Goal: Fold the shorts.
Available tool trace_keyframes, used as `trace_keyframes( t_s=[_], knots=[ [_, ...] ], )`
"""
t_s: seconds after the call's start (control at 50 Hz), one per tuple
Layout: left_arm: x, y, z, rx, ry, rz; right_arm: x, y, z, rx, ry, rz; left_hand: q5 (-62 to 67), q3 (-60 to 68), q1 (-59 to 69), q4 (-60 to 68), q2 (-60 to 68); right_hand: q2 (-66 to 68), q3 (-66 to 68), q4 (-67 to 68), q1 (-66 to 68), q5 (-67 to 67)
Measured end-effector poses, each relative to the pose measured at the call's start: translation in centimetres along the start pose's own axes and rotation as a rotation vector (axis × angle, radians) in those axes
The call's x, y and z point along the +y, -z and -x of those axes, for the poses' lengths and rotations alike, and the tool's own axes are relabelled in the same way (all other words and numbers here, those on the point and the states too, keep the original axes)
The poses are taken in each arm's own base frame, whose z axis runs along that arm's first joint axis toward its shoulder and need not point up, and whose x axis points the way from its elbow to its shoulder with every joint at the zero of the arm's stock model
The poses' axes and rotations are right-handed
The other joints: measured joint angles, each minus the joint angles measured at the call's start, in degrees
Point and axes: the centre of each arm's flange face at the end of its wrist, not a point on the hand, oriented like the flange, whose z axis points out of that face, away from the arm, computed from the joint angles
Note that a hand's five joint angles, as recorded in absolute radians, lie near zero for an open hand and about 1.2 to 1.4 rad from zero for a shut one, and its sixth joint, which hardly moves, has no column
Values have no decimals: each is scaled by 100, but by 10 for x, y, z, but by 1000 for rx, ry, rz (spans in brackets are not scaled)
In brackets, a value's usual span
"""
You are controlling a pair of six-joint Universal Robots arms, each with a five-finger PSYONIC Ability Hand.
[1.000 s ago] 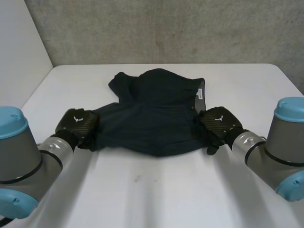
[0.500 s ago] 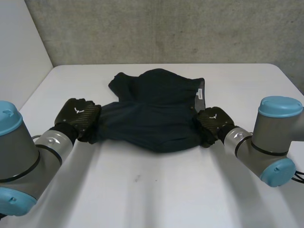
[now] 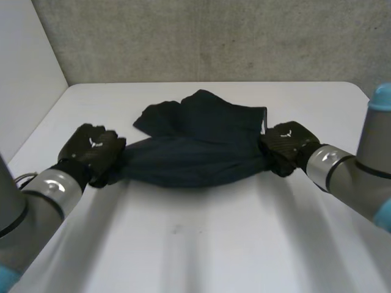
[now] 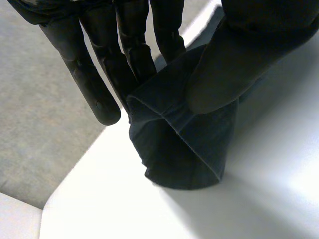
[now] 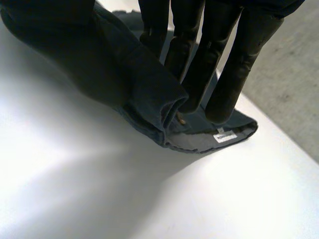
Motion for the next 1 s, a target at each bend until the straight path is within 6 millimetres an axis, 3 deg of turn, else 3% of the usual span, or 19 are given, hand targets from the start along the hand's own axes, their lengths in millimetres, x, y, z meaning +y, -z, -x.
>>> trace_keyframes(
  t_s=[0.08,0.2,0.3,0.4,0.54,0.6,0.7,0.9,1.0],
  knots=[
    [-1,27,-7,68,-45,80,-2,20,4,-15,40,79,2,0,0,0,0,0,0,0,0,0],
    [9,83,-31,261,-64,264,6,58,17,-65,157,262,3,19,0,2,7,0,0,0,0,0],
    [15,111,-47,368,-68,344,14,82,29,-138,206,359,3,20,0,2,12,0,0,1,0,0],
    [17,121,-53,410,-77,365,21,99,41,-226,200,420,95,69,0,2,21,0,37,1,0,0],
    [7,111,-44,383,-87,339,19,105,46,-297,177,413,96,76,0,3,21,0,48,1,0,0],
    [4,96,-37,360,-103,325,14,101,41,-285,173,381,96,76,0,3,22,0,48,1,25,0],
    [0,48,-22,287,-153,264,2,79,23,-221,135,304,96,76,0,3,22,0,48,1,47,11],
    [-14,-96,0,42,-236,-18,-2,-3,-18,53,20,193,96,76,0,4,23,0,48,1,47,89],
    [-18,-150,-4,-16,-249,-114,1,-38,-35,225,42,131,96,76,0,5,23,0,48,5,47,87]
  ],
)
